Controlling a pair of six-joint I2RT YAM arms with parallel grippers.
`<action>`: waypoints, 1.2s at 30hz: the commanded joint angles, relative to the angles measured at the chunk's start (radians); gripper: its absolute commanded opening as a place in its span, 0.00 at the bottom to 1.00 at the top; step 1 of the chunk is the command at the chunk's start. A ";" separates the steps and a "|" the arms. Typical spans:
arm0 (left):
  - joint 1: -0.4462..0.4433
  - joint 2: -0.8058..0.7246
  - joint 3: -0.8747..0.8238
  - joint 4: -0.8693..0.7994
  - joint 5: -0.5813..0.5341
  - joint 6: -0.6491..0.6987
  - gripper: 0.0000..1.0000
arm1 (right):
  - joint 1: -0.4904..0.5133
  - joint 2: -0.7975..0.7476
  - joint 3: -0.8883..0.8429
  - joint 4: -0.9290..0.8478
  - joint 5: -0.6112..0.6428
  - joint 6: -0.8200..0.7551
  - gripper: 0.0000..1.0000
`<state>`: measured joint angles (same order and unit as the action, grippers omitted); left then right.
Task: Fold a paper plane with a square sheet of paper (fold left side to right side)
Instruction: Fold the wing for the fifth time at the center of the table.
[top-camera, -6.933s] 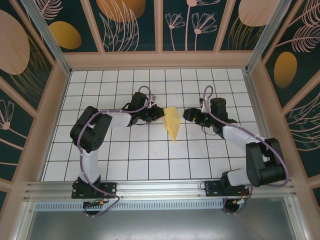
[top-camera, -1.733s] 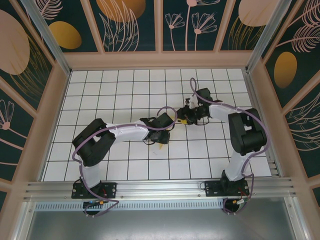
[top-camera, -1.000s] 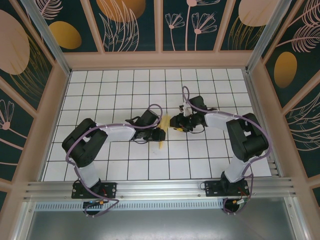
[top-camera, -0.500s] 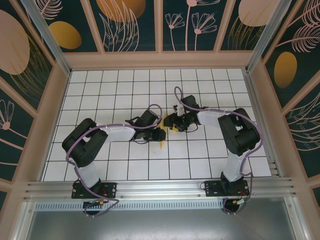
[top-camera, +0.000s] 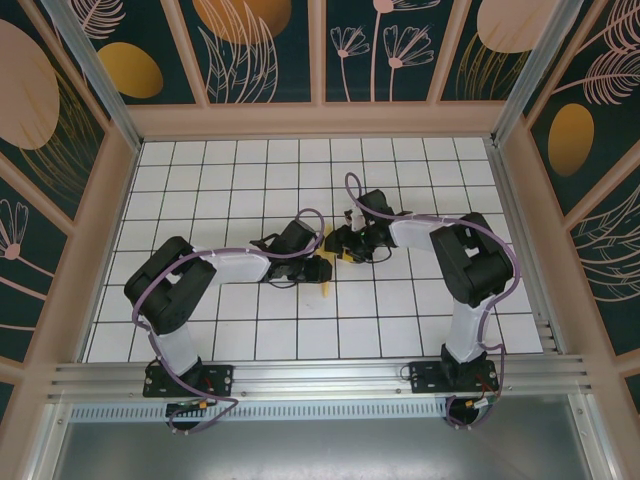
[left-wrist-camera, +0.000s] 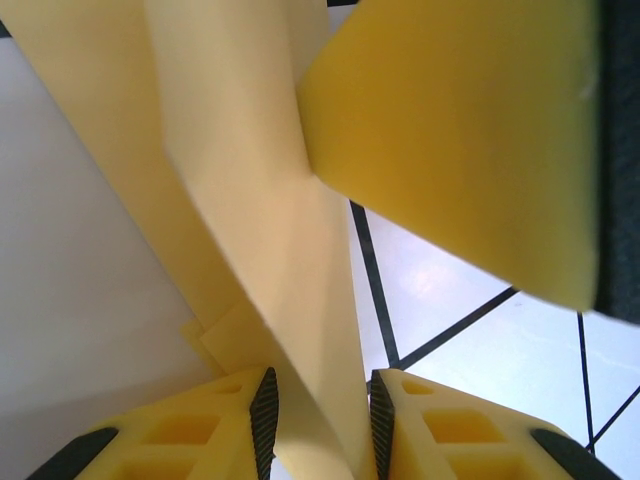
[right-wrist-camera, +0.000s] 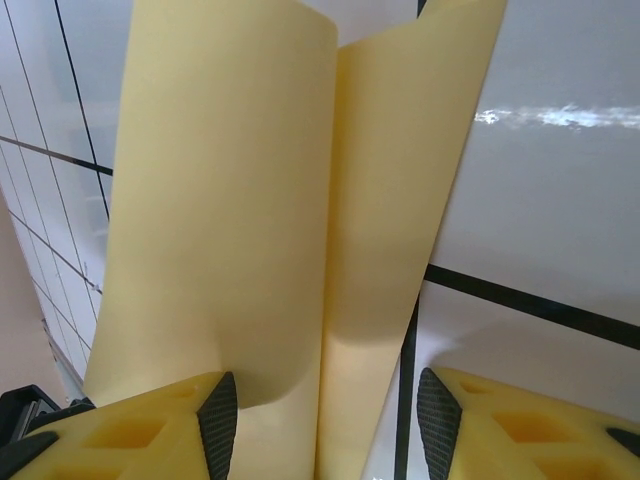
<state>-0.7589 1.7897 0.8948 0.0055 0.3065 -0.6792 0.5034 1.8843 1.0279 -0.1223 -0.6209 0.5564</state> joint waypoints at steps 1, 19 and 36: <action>0.000 0.023 -0.020 -0.009 0.016 -0.011 0.35 | 0.002 0.004 0.018 -0.043 0.050 -0.013 0.55; 0.016 -0.061 -0.016 -0.017 0.032 -0.021 0.57 | 0.004 0.044 0.016 -0.060 0.071 -0.022 0.54; 0.070 -0.171 -0.008 -0.044 0.022 -0.029 0.62 | 0.002 0.044 0.014 -0.059 0.068 -0.024 0.54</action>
<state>-0.7124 1.6653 0.8852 -0.0227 0.3328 -0.6941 0.5049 1.8885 1.0374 -0.1387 -0.6090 0.5560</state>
